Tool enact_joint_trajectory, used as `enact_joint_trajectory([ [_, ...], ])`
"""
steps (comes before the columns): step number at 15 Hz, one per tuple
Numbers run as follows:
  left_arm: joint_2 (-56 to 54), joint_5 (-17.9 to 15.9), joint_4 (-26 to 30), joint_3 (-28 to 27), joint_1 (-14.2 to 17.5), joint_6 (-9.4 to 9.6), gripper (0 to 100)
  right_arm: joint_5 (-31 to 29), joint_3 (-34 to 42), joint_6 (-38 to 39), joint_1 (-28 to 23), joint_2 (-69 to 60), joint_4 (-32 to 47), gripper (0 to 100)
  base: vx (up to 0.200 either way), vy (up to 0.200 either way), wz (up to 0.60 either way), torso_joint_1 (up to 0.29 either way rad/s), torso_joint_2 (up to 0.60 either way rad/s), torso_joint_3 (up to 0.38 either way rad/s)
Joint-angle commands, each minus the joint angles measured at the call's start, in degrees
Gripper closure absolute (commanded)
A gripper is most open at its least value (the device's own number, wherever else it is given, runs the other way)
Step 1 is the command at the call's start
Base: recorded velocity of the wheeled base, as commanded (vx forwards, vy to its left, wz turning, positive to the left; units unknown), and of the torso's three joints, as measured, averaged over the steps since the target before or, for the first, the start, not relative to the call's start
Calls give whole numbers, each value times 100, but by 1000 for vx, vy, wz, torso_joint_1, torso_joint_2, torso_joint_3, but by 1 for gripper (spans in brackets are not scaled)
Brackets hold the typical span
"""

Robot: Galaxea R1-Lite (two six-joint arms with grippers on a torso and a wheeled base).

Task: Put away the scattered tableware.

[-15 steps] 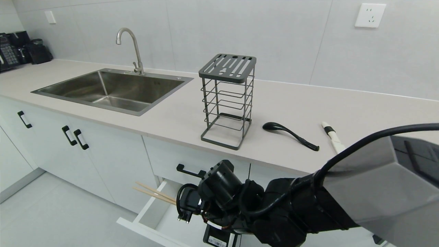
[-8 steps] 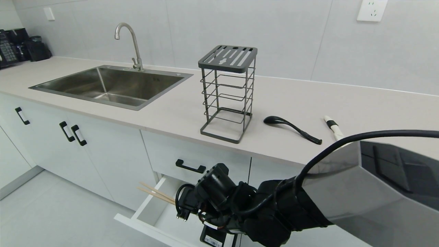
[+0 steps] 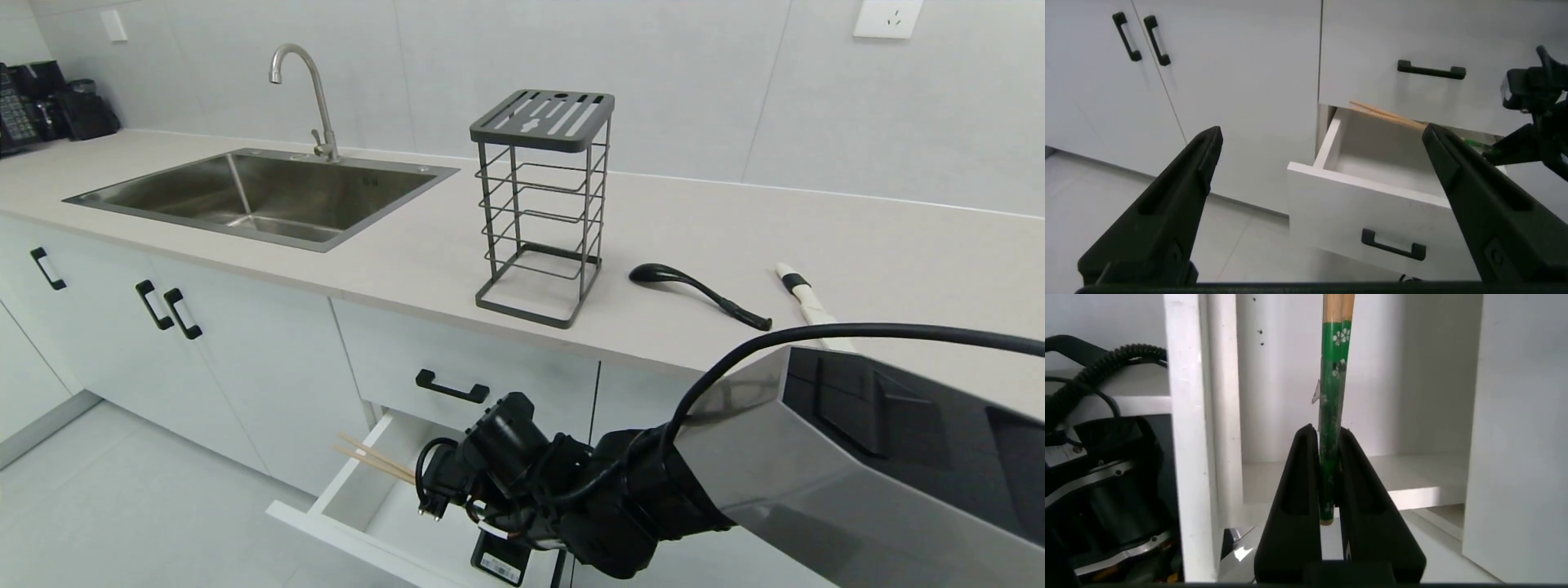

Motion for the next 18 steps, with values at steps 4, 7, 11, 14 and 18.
enact_joint_trajectory([
  [4, 7, -2, -1, 0, 0, 1, 0, -17, -90, -28, -87, 230, -8, 100, 0, 0, 0, -43, 81, 40],
  [7, 7, -2, -1, 0, 0, 1, 0, -34, -133, -28, -131, 309, -8, 100, 0, 0, 0, -196, 367, 163],
  [11, 7, -2, -1, 0, 0, 1, 0, -78, -582, -28, -298, 432, 36, 100, 0, 0, 0, -179, 300, 106],
  [14, 7, -2, -1, 0, 0, 1, 0, -351, -1004, -28, -386, 476, 247, 100, 0, 0, 0, -23, 60, 26],
  [18, 7, -2, -1, 0, 0, 1, 0, -368, -1083, -28, -377, 669, 282, 100, 0, 0, 0, 0, 0, 0],
])
